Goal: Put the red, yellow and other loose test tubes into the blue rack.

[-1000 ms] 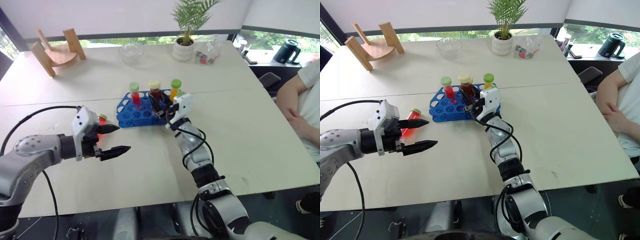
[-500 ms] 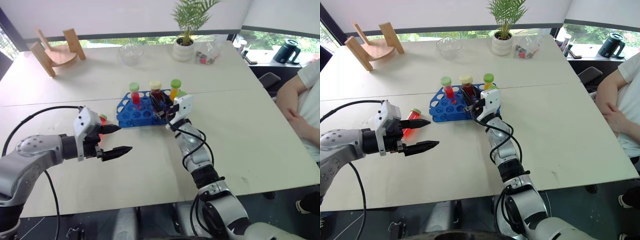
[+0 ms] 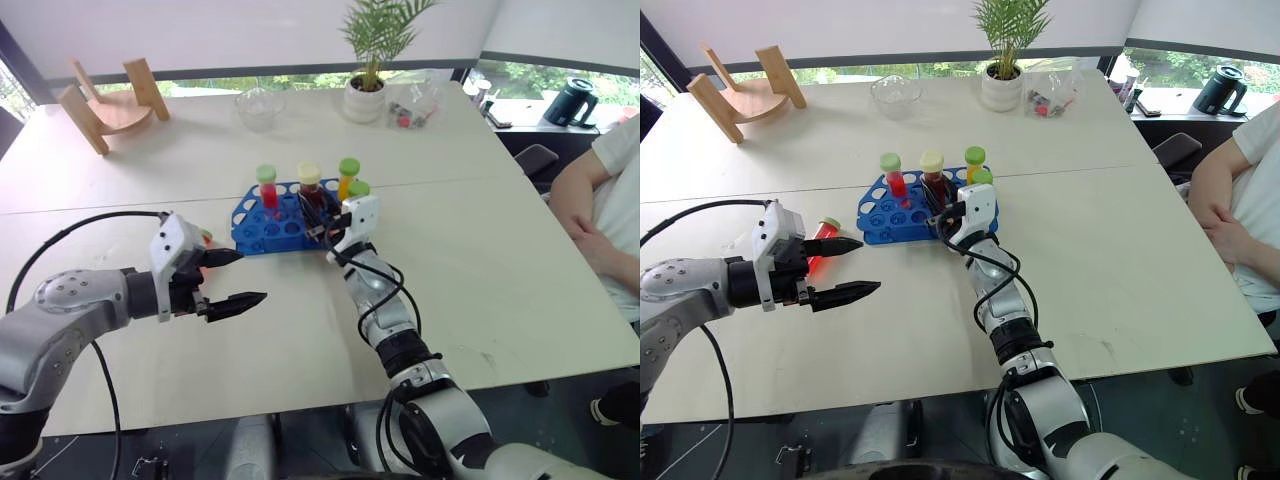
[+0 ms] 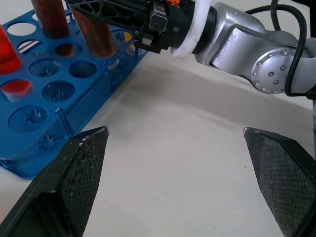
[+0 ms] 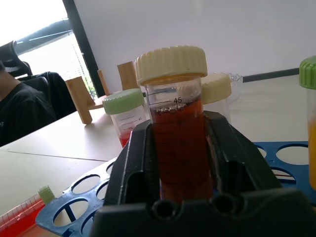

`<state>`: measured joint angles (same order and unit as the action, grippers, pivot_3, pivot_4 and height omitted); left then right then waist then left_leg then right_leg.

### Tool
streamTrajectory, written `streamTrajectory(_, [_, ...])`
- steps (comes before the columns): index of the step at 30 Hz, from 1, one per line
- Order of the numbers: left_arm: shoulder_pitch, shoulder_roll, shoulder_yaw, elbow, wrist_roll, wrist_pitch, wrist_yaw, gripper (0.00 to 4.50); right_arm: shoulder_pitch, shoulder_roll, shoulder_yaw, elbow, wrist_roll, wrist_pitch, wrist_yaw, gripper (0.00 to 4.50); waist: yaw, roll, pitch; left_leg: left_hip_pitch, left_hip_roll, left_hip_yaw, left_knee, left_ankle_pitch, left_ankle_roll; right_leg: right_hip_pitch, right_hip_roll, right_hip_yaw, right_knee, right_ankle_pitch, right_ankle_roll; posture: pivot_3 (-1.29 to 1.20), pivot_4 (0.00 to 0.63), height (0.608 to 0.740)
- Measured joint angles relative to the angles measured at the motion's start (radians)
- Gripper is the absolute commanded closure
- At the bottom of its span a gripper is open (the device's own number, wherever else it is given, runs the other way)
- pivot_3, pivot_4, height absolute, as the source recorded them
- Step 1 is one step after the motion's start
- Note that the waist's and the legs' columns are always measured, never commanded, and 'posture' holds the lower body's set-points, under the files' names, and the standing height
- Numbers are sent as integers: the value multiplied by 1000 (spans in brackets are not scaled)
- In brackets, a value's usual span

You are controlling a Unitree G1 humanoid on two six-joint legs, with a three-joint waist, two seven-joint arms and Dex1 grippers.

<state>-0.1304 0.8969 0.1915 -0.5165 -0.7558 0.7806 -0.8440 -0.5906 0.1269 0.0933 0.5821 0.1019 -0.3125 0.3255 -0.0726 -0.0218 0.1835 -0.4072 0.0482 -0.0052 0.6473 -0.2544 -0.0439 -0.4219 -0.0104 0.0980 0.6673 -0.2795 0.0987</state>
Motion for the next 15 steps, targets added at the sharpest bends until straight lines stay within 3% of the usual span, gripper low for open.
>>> streamTrajectory(3, [2,0,0,-2,0,0,2,0,45,-13,17,-22,-5,26,25,36,2,0,0,-1,0,0,-1,0,0,-1,0,0,0,0,0,0,150,740])
streamTrajectory(6, [1,-10,1,-4,0,1,20,0,99,-49,39,-123,-15,94,46,36,4,0,0,-1,0,0,0,0,0,-1,-1,0,0,0,0,0,150,740])
streamTrajectory(10, [-18,-32,19,5,7,31,104,0,244,-183,85,-443,1,331,125,36,6,0,0,-1,-1,-1,0,0,0,0,-1,0,0,0,0,0,150,740])
streamTrajectory(15, [-181,-13,15,81,37,172,236,0,314,-432,85,-836,123,692,275,36,6,1,1,-1,-1,-1,2,0,0,0,0,0,0,0,0,0,150,740])
